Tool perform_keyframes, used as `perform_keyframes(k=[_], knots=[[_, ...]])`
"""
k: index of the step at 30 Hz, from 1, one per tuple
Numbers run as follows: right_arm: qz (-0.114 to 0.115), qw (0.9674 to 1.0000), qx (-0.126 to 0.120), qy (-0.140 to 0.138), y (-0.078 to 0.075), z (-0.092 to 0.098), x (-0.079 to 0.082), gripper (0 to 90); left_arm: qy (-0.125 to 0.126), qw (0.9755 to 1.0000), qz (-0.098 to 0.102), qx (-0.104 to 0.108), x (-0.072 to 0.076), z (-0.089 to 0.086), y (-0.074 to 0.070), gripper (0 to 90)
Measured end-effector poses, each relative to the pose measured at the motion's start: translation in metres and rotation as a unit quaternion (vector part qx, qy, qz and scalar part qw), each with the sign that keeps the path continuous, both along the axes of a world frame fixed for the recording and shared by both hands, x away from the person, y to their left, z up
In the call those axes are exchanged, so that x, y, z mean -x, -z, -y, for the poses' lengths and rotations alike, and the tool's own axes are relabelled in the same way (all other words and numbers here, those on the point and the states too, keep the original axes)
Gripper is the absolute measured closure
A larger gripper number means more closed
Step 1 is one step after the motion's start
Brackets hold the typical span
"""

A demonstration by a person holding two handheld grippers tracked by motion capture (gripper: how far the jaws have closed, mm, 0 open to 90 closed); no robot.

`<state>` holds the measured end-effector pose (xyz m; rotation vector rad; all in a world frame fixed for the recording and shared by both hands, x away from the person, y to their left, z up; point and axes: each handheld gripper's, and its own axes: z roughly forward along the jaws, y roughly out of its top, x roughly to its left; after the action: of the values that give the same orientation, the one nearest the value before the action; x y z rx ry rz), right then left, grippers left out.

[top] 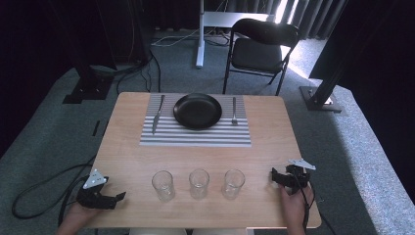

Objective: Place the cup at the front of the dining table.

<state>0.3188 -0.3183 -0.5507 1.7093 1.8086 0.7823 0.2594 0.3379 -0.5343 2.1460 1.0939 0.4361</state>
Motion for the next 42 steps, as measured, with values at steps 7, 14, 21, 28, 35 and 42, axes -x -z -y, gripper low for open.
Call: perform_keyframes(k=[7,14,21,28,35,42], knots=[[0.0,1.0,0.0,0.0,0.0,0.0,0.0,11.6,0.02,0.9998,-0.001,0.006,0.0,0.004,-0.004,6.9],[0.0,1.0,0.0,0.0,0.0,0.0,0.0,11.6,0.036,0.9992,-0.004,0.015,0.004,0.008,-0.01,6.9],[0.0,1.0,0.0,0.0,0.0,0.0,0.0,11.6,0.06,0.9979,0.005,0.024,0.009,0.02,-0.019,6.9],[0.0,1.0,0.0,0.0,0.0,0.0,0.0,11.6,0.089,0.9956,0.006,0.028,0.009,0.031,-0.029,6.9],[0.0,1.0,0.0,0.0,0.0,0.0,0.0,11.6,0.112,0.9931,0.004,0.036,0.008,0.035,-0.039,7.0],[0.0,1.0,0.001,0.0,0.0,0.0,0.0,11.6,0.129,0.9907,0.016,0.041,0.007,0.04,-0.051,6.9]])
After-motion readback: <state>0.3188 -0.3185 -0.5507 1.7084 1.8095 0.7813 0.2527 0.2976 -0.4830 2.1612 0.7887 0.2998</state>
